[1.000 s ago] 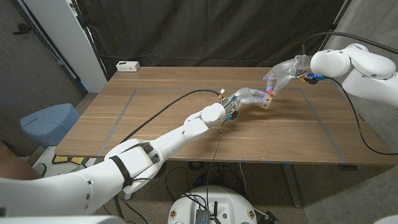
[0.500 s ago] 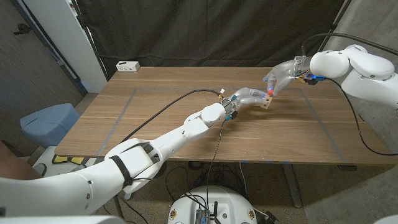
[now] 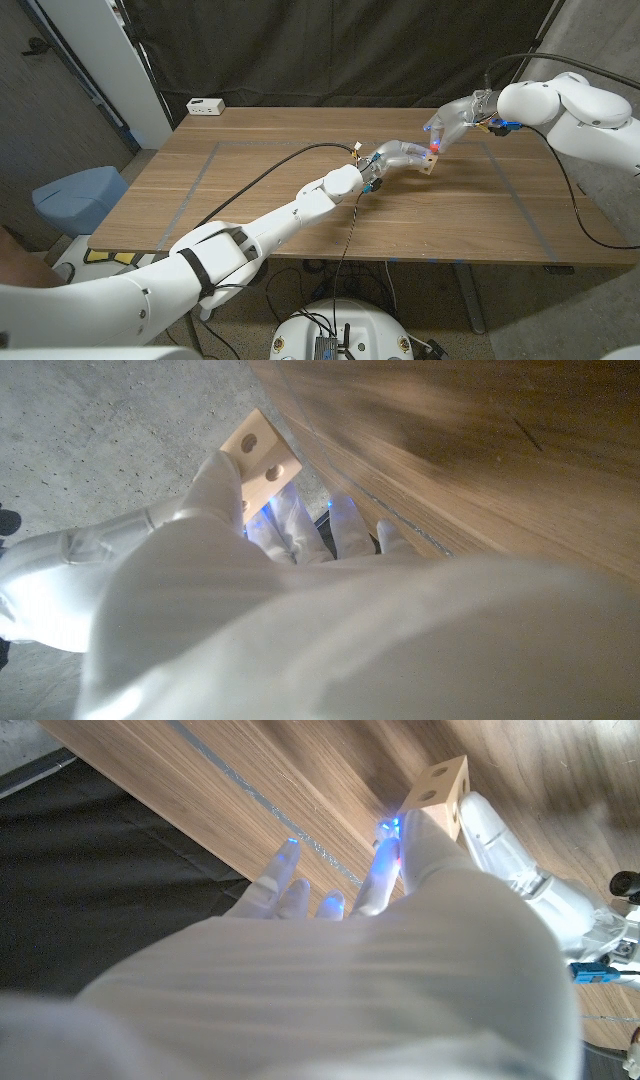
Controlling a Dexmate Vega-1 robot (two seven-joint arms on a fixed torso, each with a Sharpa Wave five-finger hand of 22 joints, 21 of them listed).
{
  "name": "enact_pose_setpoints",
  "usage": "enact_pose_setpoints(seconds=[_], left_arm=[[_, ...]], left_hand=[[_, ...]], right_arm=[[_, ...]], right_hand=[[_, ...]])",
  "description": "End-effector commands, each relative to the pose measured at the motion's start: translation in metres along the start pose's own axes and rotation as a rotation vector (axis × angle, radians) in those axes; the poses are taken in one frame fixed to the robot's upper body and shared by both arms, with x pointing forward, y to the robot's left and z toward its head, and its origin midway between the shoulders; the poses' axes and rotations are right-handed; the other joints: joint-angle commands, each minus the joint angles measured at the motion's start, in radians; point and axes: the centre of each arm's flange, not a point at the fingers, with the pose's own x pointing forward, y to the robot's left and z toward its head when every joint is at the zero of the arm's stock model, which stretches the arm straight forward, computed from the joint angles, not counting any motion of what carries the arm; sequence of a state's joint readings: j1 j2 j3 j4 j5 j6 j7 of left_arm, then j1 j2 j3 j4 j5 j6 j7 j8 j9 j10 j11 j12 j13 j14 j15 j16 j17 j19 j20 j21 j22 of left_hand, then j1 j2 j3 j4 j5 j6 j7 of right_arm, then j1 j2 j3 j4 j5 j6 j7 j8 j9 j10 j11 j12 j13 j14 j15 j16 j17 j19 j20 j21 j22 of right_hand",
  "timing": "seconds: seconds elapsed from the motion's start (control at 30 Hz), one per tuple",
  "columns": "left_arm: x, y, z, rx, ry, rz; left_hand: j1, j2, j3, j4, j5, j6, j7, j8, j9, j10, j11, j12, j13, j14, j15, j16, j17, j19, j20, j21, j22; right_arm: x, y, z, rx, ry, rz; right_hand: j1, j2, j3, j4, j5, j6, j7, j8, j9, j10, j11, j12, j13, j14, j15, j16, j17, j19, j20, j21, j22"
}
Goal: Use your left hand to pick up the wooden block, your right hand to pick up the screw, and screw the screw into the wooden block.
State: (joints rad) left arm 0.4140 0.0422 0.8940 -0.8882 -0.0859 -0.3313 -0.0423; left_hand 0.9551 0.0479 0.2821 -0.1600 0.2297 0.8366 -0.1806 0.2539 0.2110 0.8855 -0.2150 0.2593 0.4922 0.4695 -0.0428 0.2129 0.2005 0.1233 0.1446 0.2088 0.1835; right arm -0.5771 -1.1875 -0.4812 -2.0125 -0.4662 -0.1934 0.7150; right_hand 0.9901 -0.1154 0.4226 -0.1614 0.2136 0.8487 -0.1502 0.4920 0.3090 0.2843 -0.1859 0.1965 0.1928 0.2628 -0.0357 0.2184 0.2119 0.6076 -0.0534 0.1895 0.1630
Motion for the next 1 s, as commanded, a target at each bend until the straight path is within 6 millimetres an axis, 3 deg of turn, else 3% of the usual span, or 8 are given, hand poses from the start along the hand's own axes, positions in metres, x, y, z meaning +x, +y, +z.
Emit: enact_pose_setpoints(seconds=[0.03, 0.53, 0.73, 0.83, 1.0], left_arm=[[0.001, 0.001, -0.001, -0.003, 0.002, 0.000], [0.003, 0.004, -0.002, -0.002, -0.002, -0.001], [0.003, 0.005, -0.003, 0.001, -0.001, -0.002], [0.004, 0.005, -0.003, 0.003, -0.002, -0.002], [0.004, 0.006, -0.002, 0.005, -0.005, -0.003]], left_hand=[[-0.010, 0.026, 0.021, 0.011, 0.006, 0.092, 0.025, 0.006, 0.003, 0.012, 0.001, 0.011, 0.094, 0.008, -0.051, -0.002, 0.003, -0.003, 0.001, -0.001, 0.002], [-0.009, 0.025, 0.021, 0.010, 0.006, 0.093, 0.024, 0.006, 0.003, 0.011, 0.001, 0.010, 0.094, 0.007, -0.052, -0.003, 0.003, -0.003, 0.000, -0.001, 0.002], [-0.009, 0.025, 0.021, 0.009, 0.006, 0.094, 0.023, 0.006, 0.003, 0.012, 0.001, 0.010, 0.094, 0.008, -0.054, -0.002, 0.003, -0.003, 0.000, -0.001, 0.002], [-0.010, 0.025, 0.021, 0.010, 0.006, 0.094, 0.023, 0.006, 0.003, 0.012, 0.001, 0.010, 0.094, 0.007, -0.053, -0.002, 0.003, -0.003, 0.000, -0.001, 0.002], [-0.011, 0.026, 0.021, 0.011, 0.005, 0.093, 0.024, 0.006, 0.003, 0.012, 0.001, 0.010, 0.094, 0.007, -0.053, -0.002, 0.003, -0.003, 0.000, -0.001, 0.002]], right_arm=[[0.003, 0.001, -0.002, 0.004, 0.014, 0.013], [0.004, -0.003, -0.001, 0.002, 0.067, 0.060], [0.003, -0.006, -0.002, 0.013, 0.084, 0.070], [0.003, -0.007, -0.002, 0.024, 0.090, 0.084], [0.002, -0.010, -0.001, 0.037, 0.088, 0.102]], right_hand=[[0.008, 0.000, 0.006, 0.003, 0.000, -0.001, -0.005, 0.004, 0.006, 0.009, 0.005, 0.007, 0.002, 0.009, -0.119, 0.006, 0.002, 0.010, -0.088, 0.004, 0.002], [-0.007, -0.017, -0.002, 0.008, -0.007, -0.084, -0.030, -0.022, 0.007, -0.035, 0.011, -0.012, 0.002, -0.018, -0.094, -0.009, 0.003, -0.008, -0.061, -0.006, 0.002], [-0.020, -0.025, -0.007, 0.011, -0.007, -0.128, -0.025, -0.041, 0.002, -0.059, 0.013, -0.016, 0.003, -0.032, -0.084, -0.014, 0.001, -0.016, -0.047, -0.007, 0.002], [-0.037, -0.033, -0.014, 0.015, -0.008, -0.152, -0.015, -0.055, -0.006, -0.075, 0.031, -0.017, 0.003, -0.040, -0.076, -0.017, 0.000, -0.022, -0.035, -0.008, 0.002], [-0.061, -0.040, -0.023, 0.020, -0.009, -0.189, -0.009, -0.074, -0.016, -0.099, 0.035, -0.020, 0.003, -0.054, -0.067, -0.021, -0.002, -0.032, -0.021, -0.009, 0.003]])
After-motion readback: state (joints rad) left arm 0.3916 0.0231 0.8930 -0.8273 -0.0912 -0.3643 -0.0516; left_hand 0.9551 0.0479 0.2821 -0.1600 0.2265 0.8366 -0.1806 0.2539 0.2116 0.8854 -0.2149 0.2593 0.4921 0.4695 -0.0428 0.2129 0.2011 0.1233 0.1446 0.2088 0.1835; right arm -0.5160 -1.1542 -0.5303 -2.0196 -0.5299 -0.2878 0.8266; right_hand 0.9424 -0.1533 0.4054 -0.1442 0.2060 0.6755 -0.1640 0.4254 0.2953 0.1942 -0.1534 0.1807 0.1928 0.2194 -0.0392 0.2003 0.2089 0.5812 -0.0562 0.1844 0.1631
